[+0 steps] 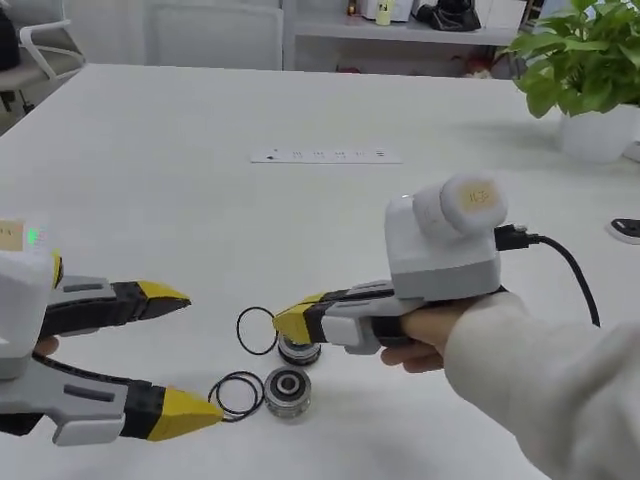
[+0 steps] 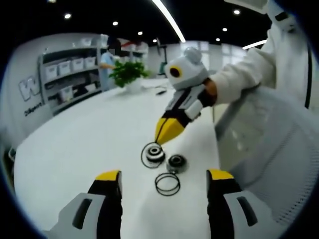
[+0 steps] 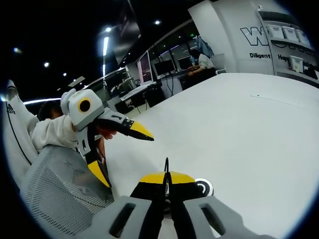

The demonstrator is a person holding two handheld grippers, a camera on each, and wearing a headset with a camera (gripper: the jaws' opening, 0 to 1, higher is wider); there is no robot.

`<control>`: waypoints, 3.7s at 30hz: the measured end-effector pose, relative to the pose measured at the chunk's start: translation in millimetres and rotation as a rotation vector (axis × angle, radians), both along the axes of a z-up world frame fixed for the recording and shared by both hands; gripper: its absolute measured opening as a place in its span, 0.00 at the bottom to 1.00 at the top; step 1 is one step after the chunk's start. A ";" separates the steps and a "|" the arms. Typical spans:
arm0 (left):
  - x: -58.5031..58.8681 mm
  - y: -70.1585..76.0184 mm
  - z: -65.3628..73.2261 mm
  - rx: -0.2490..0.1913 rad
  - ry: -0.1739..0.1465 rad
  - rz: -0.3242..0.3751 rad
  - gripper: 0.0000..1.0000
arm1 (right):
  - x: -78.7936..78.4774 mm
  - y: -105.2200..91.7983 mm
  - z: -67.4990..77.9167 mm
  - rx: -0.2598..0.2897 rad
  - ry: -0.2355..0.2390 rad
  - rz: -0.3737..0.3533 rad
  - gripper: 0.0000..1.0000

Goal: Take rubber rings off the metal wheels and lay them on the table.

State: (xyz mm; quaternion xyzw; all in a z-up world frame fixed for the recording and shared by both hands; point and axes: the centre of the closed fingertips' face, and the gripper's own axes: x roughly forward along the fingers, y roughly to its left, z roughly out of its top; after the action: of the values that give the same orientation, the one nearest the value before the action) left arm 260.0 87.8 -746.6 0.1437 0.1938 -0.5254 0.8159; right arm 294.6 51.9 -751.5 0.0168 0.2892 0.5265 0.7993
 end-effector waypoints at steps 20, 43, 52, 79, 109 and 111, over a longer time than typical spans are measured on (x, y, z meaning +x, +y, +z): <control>-2.6 -1.1 -2.4 -0.001 0.016 0.000 0.69 | -53.1 27.6 -34.8 -0.104 0.046 0.218 0.00; -5.3 -2.9 -7.3 0.017 0.028 -0.017 0.67 | -24.7 15.6 -31.1 -0.128 -0.058 0.156 0.15; -4.3 -7.9 1.3 -0.015 0.020 -0.024 0.67 | -9.4 7.4 -23.1 -0.099 -0.065 0.094 0.16; 27.8 -35.5 55.3 -0.065 -0.073 -0.085 0.58 | 31.1 -51.2 -35.3 -0.095 -0.005 -0.094 0.21; 67.6 -75.6 -22.4 0.102 -0.062 -0.131 0.42 | 16.9 -48.7 -54.5 -0.182 -0.023 0.005 0.19; 67.1 -76.0 -27.0 0.103 -0.046 -0.127 0.41 | 16.7 -48.3 -55.2 -0.189 -0.032 0.011 0.19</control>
State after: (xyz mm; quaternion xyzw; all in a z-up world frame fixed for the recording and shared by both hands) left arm 327.1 11.8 -773.6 0.2094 0.1920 -0.5620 0.7768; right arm 311.3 3.6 -806.6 -0.0686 0.3249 0.5016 0.7988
